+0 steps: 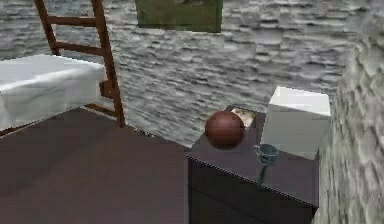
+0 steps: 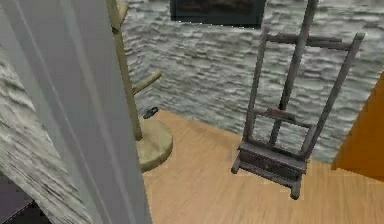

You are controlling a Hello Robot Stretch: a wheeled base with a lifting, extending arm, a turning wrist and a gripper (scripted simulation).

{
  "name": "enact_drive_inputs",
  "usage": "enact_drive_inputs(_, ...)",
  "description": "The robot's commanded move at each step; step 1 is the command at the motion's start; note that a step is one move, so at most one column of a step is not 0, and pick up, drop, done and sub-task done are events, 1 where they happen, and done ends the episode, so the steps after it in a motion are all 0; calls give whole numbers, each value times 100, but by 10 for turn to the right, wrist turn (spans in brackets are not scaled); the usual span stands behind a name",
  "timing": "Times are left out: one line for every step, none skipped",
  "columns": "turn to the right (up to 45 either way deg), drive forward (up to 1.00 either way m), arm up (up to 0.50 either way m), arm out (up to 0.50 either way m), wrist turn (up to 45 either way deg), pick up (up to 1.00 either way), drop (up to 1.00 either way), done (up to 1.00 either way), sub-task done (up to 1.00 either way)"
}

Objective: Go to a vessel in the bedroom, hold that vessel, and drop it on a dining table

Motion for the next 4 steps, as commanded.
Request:
enact_drive_inputs(30, 0, 0, 0, 0, 0, 0, 0, 0)
enact_drive_inputs(0, 55, 0, 0, 0, 0, 0, 0, 0)
enact_drive_inputs(-390, 0, 0, 0, 0, 0, 0, 0, 0)
enact_drive_inputs(0, 0, 50, 0, 0, 0, 0, 0, 0)
